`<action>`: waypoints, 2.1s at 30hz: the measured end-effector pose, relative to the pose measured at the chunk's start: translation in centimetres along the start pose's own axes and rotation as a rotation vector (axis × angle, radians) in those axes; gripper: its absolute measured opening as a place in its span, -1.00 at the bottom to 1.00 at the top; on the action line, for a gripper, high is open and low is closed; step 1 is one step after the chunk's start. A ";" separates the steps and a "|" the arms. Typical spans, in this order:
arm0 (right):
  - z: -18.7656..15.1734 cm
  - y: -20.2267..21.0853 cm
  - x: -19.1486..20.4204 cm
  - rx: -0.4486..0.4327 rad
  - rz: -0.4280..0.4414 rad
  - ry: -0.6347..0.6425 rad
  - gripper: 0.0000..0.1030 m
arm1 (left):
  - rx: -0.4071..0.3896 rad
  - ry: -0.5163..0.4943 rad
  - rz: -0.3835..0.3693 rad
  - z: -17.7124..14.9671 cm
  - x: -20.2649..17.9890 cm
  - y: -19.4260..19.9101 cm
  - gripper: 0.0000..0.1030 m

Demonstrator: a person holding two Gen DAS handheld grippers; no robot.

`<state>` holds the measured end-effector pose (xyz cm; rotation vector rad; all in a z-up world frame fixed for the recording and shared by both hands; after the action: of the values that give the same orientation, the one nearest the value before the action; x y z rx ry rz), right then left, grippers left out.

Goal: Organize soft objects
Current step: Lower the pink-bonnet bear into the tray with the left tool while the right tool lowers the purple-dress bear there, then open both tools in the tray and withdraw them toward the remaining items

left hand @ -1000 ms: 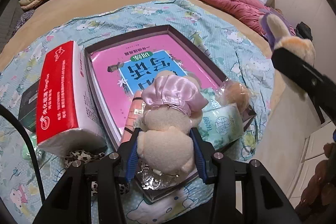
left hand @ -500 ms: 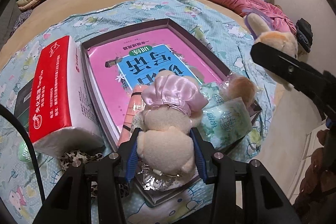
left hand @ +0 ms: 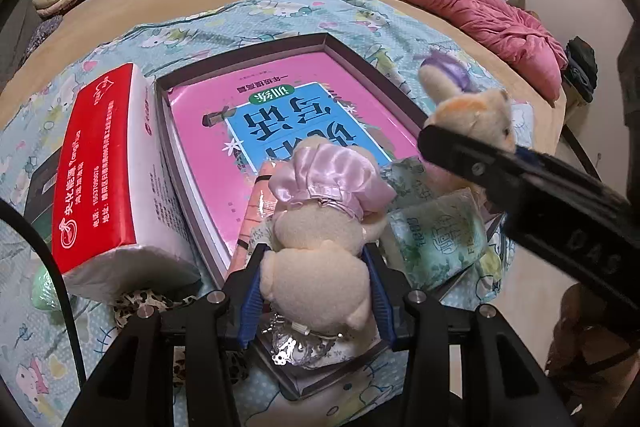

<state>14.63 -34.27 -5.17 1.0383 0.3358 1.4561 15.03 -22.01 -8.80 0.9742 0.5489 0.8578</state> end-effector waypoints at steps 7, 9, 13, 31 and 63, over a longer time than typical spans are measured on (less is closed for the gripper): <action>-0.4 -1.6 -0.4 0.041 0.034 -0.041 -0.04 | -0.001 -0.002 0.002 0.0 0.0 -0.2 -0.09; -0.5 -1.9 -0.5 0.045 0.041 -0.051 -0.04 | -0.001 0.001 -0.002 0.1 0.1 -0.2 -0.09; -0.8 -2.4 -0.6 0.056 0.024 -0.050 -0.04 | -0.002 0.005 -0.003 0.1 0.2 -0.3 -0.09; -1.4 -3.4 -0.9 0.064 0.018 -0.082 0.05 | -0.001 0.018 -0.013 0.2 0.4 -0.5 -0.05; 0.2 4.7 -1.9 -0.133 -0.002 -0.115 0.51 | -0.051 0.000 0.020 0.8 0.2 3.2 0.44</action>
<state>11.45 -36.98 -2.35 1.0089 0.1557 1.3918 14.59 -21.30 -5.60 0.9350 0.5155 0.8858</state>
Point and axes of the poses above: each gripper's, at about its wrist camera, not at the fingertips, and y roughly against the way its jaws point, x to its left, z to its top, the point moved 4 cm from there along -y, roughly the way its jaws point, and after that the axes turned 12 degrees about -y, right-handed, at the moved point
